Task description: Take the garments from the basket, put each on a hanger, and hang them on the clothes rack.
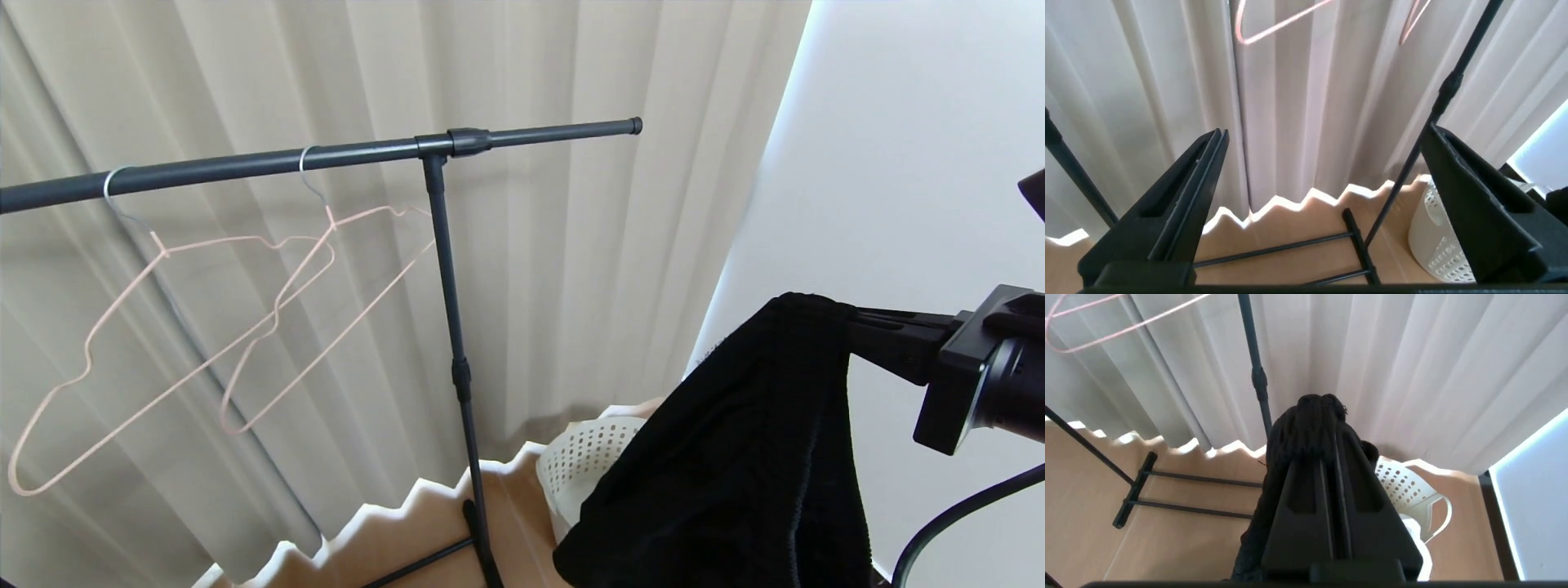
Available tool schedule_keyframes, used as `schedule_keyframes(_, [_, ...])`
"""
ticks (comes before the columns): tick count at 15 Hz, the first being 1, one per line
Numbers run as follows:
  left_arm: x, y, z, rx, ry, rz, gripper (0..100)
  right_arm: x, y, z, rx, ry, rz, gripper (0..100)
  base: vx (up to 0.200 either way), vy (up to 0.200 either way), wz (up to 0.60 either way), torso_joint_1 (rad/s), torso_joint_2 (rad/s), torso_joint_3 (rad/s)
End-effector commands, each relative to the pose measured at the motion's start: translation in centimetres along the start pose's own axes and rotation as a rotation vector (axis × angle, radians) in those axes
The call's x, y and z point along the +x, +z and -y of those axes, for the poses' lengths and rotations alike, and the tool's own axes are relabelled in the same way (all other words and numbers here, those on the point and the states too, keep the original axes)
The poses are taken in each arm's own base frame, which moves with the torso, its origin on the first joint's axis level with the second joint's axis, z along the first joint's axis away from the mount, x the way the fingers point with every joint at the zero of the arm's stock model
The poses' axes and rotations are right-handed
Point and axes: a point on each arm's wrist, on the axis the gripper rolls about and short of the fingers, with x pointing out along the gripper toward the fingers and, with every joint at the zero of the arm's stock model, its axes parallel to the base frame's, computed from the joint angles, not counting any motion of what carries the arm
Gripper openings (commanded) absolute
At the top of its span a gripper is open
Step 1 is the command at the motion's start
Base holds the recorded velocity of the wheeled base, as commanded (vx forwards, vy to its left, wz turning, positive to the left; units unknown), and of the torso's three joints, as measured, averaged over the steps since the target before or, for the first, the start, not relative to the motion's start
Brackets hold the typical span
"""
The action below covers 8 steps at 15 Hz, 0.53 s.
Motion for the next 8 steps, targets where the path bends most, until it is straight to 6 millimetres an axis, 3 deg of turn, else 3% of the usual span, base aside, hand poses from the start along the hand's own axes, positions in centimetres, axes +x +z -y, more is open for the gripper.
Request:
schedule_keyframes(1, [0.00,0.00,0.00,0.000,0.001,0.000,100,0.10,-0.07,-0.02,-0.001,0.000,-0.004,0,0.000,0.000,0.00,0.232,-0.59,-0.359])
schedule_keyframes(4, [0.00,0.00,0.00,-0.002,0.001,0.000,100,0.07,-0.14,-0.01,-0.002,0.000,-0.005,0,0.000,0.000,0.00,0.238,-0.58,-0.339])
schedule_keyframes(8, [0.01,-0.03,0.00,-0.003,0.002,0.000,100,0.07,-0.18,0.02,-0.001,-0.002,-0.007,0,0.000,0.000,0.00,0.182,-0.41,-0.249])
